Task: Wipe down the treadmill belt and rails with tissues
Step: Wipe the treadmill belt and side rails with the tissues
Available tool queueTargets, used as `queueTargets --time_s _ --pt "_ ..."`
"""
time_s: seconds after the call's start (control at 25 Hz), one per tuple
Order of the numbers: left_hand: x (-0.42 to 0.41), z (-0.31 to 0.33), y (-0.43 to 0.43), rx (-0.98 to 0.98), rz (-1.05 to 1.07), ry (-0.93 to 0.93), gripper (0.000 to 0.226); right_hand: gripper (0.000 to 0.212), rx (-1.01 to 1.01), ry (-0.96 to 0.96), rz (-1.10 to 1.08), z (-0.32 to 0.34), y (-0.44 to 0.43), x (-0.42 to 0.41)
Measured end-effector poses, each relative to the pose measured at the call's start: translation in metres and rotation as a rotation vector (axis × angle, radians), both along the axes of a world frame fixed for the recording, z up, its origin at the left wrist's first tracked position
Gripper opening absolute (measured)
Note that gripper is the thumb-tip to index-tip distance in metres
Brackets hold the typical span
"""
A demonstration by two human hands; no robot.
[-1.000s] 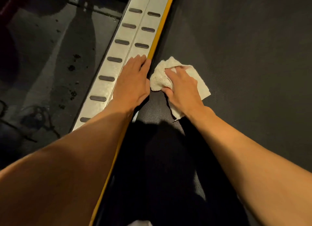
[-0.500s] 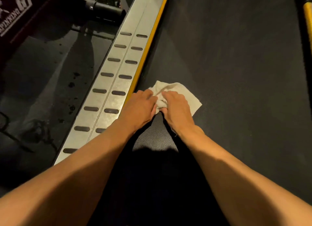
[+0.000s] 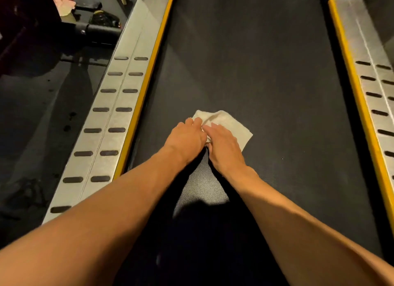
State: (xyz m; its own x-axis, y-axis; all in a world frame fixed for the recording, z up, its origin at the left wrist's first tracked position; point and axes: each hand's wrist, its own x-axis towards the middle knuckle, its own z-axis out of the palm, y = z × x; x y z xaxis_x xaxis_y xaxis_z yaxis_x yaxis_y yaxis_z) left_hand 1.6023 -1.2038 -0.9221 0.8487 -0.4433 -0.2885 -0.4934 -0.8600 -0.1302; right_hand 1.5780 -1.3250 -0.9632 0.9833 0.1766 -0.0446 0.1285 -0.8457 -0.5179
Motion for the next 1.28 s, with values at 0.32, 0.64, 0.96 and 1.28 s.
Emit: queueTargets --time_s 0.32,0.64,0.96,1.28 --pt "-0.01 -0.001 -0.054 -0.145 -0.179 0.102 0.03 0.051 0.023 0.03 -0.234 -0.018 -0.062 -0.04" --pt "-0.008 0.002 -0.093 0.014 -0.306 0.091 0.034 0.051 0.087 -0.006 -0.192 -0.002 -0.096 -0.047" --pt "0.011 0.001 -0.131 -0.047 -0.26 0.103 0.041 0.045 0.059 0.01 -0.301 -0.007 -0.124 -0.032" --pt "-0.002 -0.006 -0.179 -0.091 -0.467 0.156 0.04 0.045 0.022 0.039 -0.453 -0.009 -0.186 -0.057"
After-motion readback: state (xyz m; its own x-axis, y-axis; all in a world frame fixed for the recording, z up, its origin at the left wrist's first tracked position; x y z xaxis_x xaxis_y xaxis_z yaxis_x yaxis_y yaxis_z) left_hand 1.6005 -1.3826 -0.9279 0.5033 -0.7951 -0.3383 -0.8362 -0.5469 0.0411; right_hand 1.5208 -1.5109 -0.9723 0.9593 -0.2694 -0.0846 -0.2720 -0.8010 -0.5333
